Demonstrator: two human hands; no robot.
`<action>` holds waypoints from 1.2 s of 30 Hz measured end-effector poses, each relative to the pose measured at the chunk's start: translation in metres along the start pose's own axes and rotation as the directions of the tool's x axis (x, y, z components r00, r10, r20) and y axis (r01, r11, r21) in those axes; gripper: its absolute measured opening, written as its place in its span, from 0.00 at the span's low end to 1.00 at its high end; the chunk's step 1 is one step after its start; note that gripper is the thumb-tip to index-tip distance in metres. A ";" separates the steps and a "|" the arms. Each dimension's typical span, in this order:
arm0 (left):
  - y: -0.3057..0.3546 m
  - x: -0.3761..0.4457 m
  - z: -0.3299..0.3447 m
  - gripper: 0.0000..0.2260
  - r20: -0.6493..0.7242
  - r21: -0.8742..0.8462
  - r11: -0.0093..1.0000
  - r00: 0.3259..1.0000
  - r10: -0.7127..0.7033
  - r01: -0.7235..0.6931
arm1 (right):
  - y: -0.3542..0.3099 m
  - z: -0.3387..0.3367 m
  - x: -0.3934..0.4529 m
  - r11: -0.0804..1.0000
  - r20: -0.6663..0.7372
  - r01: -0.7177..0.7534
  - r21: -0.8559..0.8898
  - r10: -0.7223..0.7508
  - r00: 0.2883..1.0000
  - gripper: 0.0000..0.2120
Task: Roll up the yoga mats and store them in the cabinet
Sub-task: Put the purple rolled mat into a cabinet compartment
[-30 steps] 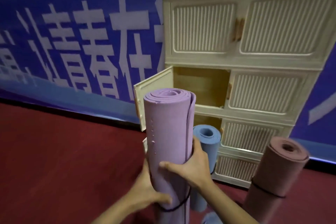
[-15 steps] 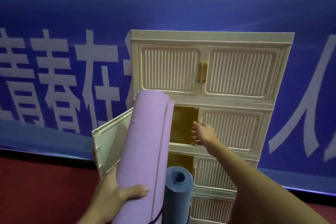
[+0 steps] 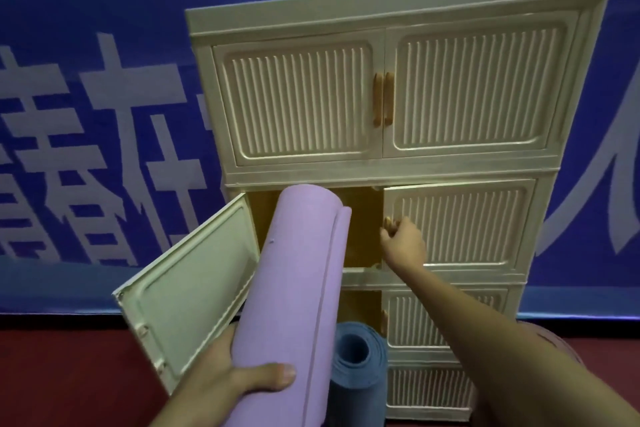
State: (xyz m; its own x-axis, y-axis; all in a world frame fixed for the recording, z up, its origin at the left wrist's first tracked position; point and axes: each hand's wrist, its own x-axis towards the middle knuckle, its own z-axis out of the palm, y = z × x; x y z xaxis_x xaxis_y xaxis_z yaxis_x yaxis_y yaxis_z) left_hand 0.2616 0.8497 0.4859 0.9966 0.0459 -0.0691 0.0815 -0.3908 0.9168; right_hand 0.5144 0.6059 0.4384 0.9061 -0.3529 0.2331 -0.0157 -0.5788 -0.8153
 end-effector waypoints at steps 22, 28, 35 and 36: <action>0.079 0.060 0.097 0.45 0.161 0.532 0.844 0.971 -0.175 0.064 | 0.121 -0.220 -0.183 0.716 -0.288 -0.170 0.677 0.470 0.835 0.07; 0.125 0.110 0.145 0.47 0.201 0.807 0.584 0.971 -0.127 -0.090 | 0.113 -0.220 -0.193 0.910 -0.225 0.144 0.389 -0.058 0.973 0.17; 0.145 0.185 0.160 0.48 0.333 0.831 0.531 0.914 -0.231 -0.169 | 0.107 -0.178 -0.061 0.662 0.326 0.633 -0.402 -0.542 0.775 0.47; 0.146 0.198 0.157 0.48 0.342 0.825 0.542 0.906 -0.248 -0.163 | 0.104 -0.169 -0.040 0.606 0.390 0.664 -0.438 -0.537 0.748 0.52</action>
State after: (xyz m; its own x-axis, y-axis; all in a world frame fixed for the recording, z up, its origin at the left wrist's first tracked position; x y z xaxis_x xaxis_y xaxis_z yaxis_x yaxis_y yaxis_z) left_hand 0.4733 0.6575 0.5445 0.8881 -0.1757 -0.4247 -0.1056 -0.9773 0.1835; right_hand 0.4049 0.4362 0.4340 0.8509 0.3333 0.4061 0.4068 -0.9072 -0.1076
